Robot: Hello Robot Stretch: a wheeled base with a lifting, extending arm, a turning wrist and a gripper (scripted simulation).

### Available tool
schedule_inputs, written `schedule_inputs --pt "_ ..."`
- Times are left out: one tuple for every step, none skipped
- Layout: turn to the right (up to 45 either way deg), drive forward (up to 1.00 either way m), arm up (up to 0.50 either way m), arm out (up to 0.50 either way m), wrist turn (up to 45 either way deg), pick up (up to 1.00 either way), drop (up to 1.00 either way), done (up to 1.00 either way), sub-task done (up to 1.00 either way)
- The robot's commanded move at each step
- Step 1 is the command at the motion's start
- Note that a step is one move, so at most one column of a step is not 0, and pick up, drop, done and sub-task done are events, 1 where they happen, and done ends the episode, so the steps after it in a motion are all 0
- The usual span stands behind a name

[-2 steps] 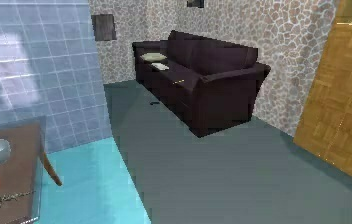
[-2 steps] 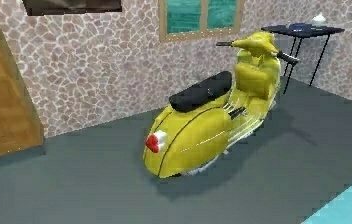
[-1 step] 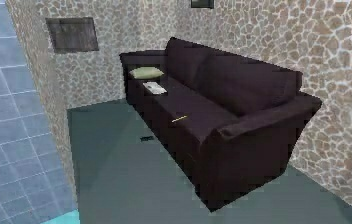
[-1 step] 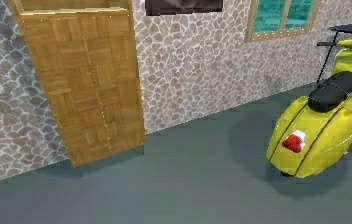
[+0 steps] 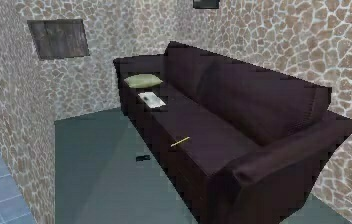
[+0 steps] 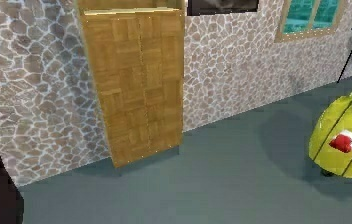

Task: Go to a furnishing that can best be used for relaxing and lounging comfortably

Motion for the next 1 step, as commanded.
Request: schedule_inputs --pt "0.0 0.00 0.00 0.00 0.0 0.00 0.00 1.00 0.00"
